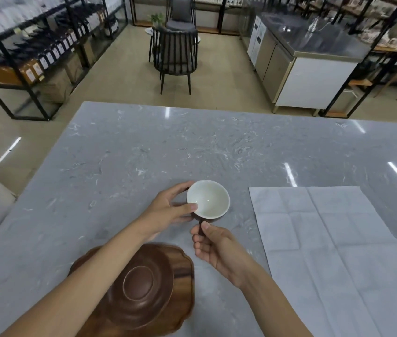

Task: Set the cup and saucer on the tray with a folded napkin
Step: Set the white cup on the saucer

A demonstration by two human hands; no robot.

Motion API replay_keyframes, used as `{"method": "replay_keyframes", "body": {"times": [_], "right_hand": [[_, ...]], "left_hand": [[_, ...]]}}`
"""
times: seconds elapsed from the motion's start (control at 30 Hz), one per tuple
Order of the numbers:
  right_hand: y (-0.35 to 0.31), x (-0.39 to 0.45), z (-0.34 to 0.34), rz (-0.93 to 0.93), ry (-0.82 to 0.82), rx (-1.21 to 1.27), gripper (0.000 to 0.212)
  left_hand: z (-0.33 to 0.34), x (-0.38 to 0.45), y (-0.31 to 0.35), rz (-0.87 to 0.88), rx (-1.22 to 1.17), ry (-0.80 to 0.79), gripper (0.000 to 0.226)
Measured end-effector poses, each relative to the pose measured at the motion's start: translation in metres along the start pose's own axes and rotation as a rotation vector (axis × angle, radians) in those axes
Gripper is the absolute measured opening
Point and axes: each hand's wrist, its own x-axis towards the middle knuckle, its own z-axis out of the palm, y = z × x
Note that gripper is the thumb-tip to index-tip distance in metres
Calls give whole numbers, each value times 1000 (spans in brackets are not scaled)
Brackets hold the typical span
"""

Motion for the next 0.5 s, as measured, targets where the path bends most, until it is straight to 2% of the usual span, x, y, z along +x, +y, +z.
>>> {"method": "replay_keyframes", "body": {"times": [0.5], "right_hand": [[65, -58, 55, 4, -39, -105, 34]], "left_hand": [[-20, -117, -9, 33, -57, 77, 60]]}}
